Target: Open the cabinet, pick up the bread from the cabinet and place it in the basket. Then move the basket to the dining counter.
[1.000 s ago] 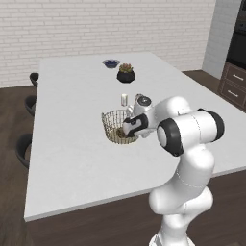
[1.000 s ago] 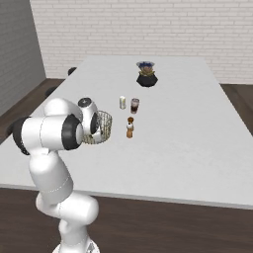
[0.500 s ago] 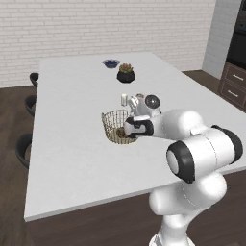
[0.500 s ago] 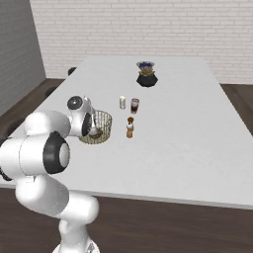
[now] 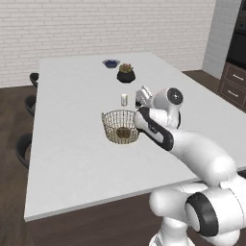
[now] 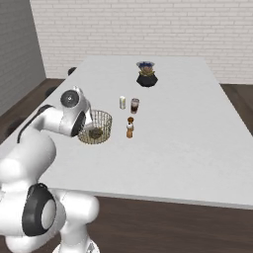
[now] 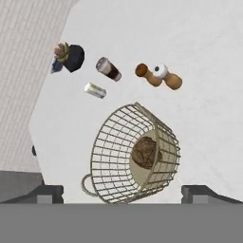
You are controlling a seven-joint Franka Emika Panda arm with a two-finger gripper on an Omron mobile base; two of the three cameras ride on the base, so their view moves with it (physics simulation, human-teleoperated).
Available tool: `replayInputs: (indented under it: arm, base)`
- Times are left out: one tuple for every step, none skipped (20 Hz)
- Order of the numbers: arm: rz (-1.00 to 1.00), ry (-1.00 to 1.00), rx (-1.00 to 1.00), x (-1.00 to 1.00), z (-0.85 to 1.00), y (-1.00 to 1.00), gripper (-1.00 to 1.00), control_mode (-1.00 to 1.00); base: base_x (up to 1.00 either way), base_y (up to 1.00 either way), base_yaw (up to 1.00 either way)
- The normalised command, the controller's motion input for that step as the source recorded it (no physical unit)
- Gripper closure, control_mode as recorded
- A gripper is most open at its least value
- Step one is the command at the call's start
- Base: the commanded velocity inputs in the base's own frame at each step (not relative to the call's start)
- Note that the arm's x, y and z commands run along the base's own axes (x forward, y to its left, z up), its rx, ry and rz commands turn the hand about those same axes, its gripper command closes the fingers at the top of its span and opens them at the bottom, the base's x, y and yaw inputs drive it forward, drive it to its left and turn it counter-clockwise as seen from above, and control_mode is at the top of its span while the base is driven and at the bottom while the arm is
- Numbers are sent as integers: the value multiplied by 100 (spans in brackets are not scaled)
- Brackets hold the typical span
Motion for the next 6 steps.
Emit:
replayInputs:
  arm:
    - [15, 0, 1, -100, 100, -31, -100, -100]
    - [15, 2, 2, -100, 100, -34, -100, -100]
    - [13, 3, 1, -100, 100, -27, -100, -100]
    - [10, 7, 0, -100, 98, -26, -100, -100]
    - [9, 8, 0, -100, 87, -22, -100, -100]
    - [8, 1, 0, -100, 72, -17, -100, -100]
  base:
    - [0, 0, 0]
    - [0, 0, 0]
    - [0, 0, 0]
    - [0, 0, 0]
    - [0, 0, 0]
    - [0, 0, 0]
